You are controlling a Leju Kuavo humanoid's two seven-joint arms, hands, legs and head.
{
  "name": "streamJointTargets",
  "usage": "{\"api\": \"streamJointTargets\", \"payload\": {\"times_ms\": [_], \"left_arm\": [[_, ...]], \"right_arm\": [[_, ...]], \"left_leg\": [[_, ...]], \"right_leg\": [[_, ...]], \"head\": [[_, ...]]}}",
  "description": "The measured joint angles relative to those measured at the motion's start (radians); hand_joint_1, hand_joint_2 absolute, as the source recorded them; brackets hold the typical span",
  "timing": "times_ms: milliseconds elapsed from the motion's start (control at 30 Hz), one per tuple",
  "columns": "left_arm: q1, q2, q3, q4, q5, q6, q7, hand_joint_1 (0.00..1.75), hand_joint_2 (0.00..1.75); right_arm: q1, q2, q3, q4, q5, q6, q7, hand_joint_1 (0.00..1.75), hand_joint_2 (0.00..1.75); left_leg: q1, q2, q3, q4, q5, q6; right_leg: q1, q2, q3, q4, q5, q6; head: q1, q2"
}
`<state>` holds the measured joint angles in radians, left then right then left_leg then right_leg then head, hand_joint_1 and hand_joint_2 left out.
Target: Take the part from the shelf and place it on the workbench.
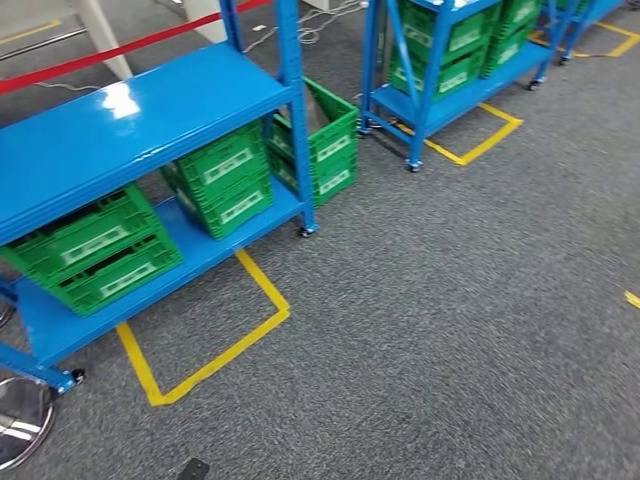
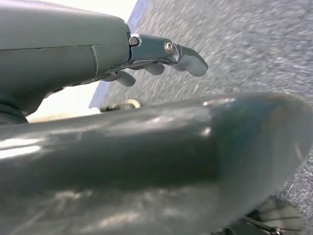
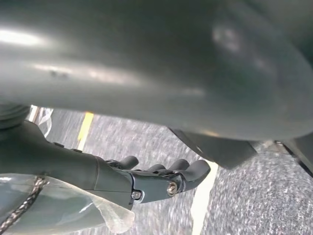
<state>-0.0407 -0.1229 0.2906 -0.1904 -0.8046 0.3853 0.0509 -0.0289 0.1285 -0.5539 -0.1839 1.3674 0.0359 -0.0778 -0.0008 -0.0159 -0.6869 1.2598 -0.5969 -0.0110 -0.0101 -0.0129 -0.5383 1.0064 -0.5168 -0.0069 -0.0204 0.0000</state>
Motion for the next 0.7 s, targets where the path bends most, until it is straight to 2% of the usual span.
{"api": "streamJointTargets", "payload": {"times_ms": [33,67,100,167,200,233,300,333,400,467,500,533,567,600,667,700], "left_arm": [[0.001,-0.001,0.000,0.000,0.007,0.001,0.004,0.00,0.00],[0.002,-0.001,0.000,0.000,0.013,0.001,0.008,0.00,0.00],[0.004,-0.001,0.001,0.000,0.018,0.001,0.012,0.00,0.00],[0.005,0.000,0.002,0.000,0.026,0.001,0.022,0.00,0.00],[0.004,0.000,0.004,0.000,0.030,0.001,0.026,0.00,0.00],[0.006,0.000,0.007,0.000,0.037,0.000,0.028,0.00,0.00],[0.012,-0.001,0.018,0.000,0.054,-0.004,0.025,0.00,0.00],[0.015,-0.002,0.024,0.000,0.060,-0.006,0.022,0.00,0.00],[0.016,-0.004,0.032,0.000,0.063,-0.003,0.020,0.00,0.00],[0.012,-0.008,0.037,0.000,0.062,0.002,0.019,0.00,0.00],[0.010,-0.010,0.040,0.000,0.062,0.002,0.019,0.00,0.00],[0.010,-0.011,0.043,0.000,0.062,0.003,0.019,0.00,0.00],[0.011,-0.011,0.046,0.000,0.062,0.003,0.019,0.00,0.00],[0.011,-0.011,0.048,0.000,0.061,0.003,0.019,0.00,0.00],[0.011,-0.012,0.050,0.000,0.060,0.003,0.019,0.00,0.00],[0.010,-0.012,0.051,0.000,0.059,0.003,0.019,0.00,0.00]], "right_arm": [[0.000,0.000,0.000,0.000,0.008,0.000,0.000,0.00,0.00],[-0.001,0.000,0.001,0.000,0.015,0.000,0.000,0.00,0.00],[-0.002,0.000,0.003,0.000,0.023,0.000,0.000,0.00,0.00],[-0.005,0.001,0.006,0.000,0.033,0.005,0.009,0.00,0.00],[-0.006,0.002,0.008,0.000,0.036,0.008,0.017,0.00,0.00],[-0.007,0.003,0.009,0.001,0.037,0.012,0.025,0.00,0.00],[-0.010,0.004,0.010,0.001,0.036,0.016,0.035,0.00,0.00],[-0.011,0.004,0.010,0.001,0.035,0.017,0.037,0.00,0.00],[-0.011,0.005,0.011,0.000,0.038,0.022,0.038,0.00,0.00],[-0.007,0.005,0.011,0.000,0.044,0.025,0.037,0.00,0.00],[-0.005,0.005,0.012,0.000,0.047,0.025,0.037,0.00,0.00],[-0.004,0.005,0.012,0.000,0.048,0.025,0.037,0.00,0.00],[-0.003,0.005,0.012,0.000,0.049,0.025,0.037,0.00,0.00],[-0.003,0.005,0.012,0.000,0.050,0.025,0.037,0.00,0.00],[-0.004,0.005,0.013,0.000,0.051,0.025,0.038,0.00,0.00],[-0.004,0.005,0.014,0.001,0.051,0.025,0.038,0.00,0.00]], "left_leg": [[0.001,0.005,-0.014,0.034,-0.007,-0.001],[0.002,0.008,-0.009,0.031,0.006,0.001],[0.001,0.012,0.014,-0.011,0.034,0.004],[-0.005,0.026,0.087,-0.146,0.093,0.018],[-0.008,0.033,0.114,-0.199,0.107,0.025],[-0.011,0.038,0.128,-0.228,0.109,0.030],[-0.014,0.038,0.132,-0.243,0.105,0.035],[-0.013,0.036,0.134,-0.249,0.108,0.038],[-0.006,0.031,0.140,-0.262,0.115,0.046],[-0.003,0.026,0.142,-0.266,0.117,0.051],[-0.003,0.023,0.142,-0.266,0.116,0.052],[-0.003,0.020,0.143,-0.265,0.115,0.053],[-0.003,0.017,0.145,-0.265,0.114,0.052],[-0.002,0.013,0.148,-0.264,0.112,0.050],[-0.001,0.006,0.154,-0.262,0.105,0.044],[-0.002,0.003,0.154,-0.257,0.101,0.038]], "right_leg": [[0.002,-0.015,0.001,0.000,-0.001,-0.001],[0.003,-0.029,0.002,0.000,-0.003,-0.002],[0.005,-0.040,0.004,0.000,-0.005,-0.001],[0.009,-0.057,0.009,0.000,-0.009,0.002],[0.011,-0.063,0.010,0.001,-0.011,0.005],[0.012,-0.068,0.010,0.001,-0.012,0.009],[0.012,-0.075,0.012,-0.001,-0.012,0.018],[0.011,-0.069,0.012,0.000,-0.014,0.023],[0.008,-0.036,-0.009,0.040,-0.040,0.033],[0.004,0.000,-0.072,0.158,-0.096,0.041],[0.003,0.007,-0.109,0.224,-0.118,0.045],[0.001,0.009,-0.135,0.267,-0.125,0.048],[0.000,0.010,-0.144,0.274,-0.112,0.050],[-0.002,0.010,-0.132,0.240,-0.079,0.052],[-0.007,0.012,-0.073,0.110,-0.007,0.054],[-0.008,0.015,-0.044,0.053,0.011,0.051]], "head": [[0.000,0.000],[0.000,0.000],[0.000,0.000],[0.000,0.000],[0.001,0.000],[0.001,0.000],[0.001,0.000],[0.001,0.000],[0.004,0.000],[0.007,0.000],[0.007,0.000],[0.007,0.000],[0.007,0.000],[0.007,0.000],[0.008,0.000],[0.009,0.000]]}}
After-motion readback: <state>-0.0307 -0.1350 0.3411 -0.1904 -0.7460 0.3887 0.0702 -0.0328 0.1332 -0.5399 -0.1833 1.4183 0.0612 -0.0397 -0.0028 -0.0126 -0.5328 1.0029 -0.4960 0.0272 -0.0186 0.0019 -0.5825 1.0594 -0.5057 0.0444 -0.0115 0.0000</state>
